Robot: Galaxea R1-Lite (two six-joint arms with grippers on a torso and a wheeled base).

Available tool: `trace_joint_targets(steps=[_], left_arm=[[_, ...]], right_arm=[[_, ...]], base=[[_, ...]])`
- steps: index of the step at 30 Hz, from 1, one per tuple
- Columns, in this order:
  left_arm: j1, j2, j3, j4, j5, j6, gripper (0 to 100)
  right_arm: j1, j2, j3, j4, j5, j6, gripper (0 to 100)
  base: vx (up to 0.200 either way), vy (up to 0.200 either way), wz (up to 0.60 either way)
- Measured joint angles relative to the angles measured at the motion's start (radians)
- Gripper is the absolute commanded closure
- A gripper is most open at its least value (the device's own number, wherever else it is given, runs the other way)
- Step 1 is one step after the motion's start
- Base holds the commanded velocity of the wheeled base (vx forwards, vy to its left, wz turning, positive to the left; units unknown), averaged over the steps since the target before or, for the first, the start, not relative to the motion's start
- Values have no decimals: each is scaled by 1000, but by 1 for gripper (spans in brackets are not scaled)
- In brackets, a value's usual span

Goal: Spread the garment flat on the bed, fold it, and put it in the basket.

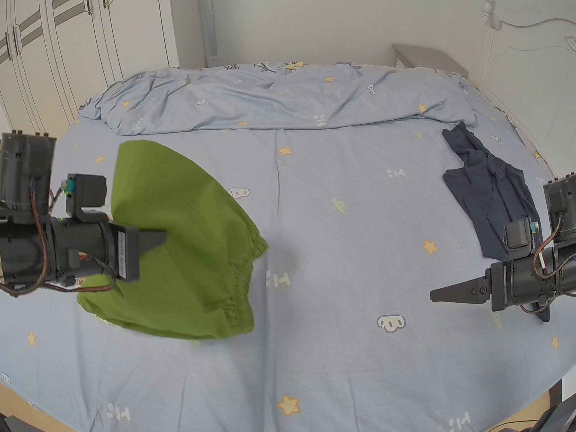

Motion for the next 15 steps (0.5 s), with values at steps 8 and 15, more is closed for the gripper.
trace_joint_targets(steps=[8, 15], left_arm=[[183, -19, -25, -151, -49, 15, 100], [294, -24, -34, -185, -198, 12, 100]], right_arm=[[4, 0, 0, 0, 0, 1, 0], [4, 0, -1, 0, 0, 1, 0]], base=[[0, 0, 0], [0, 0, 0]])
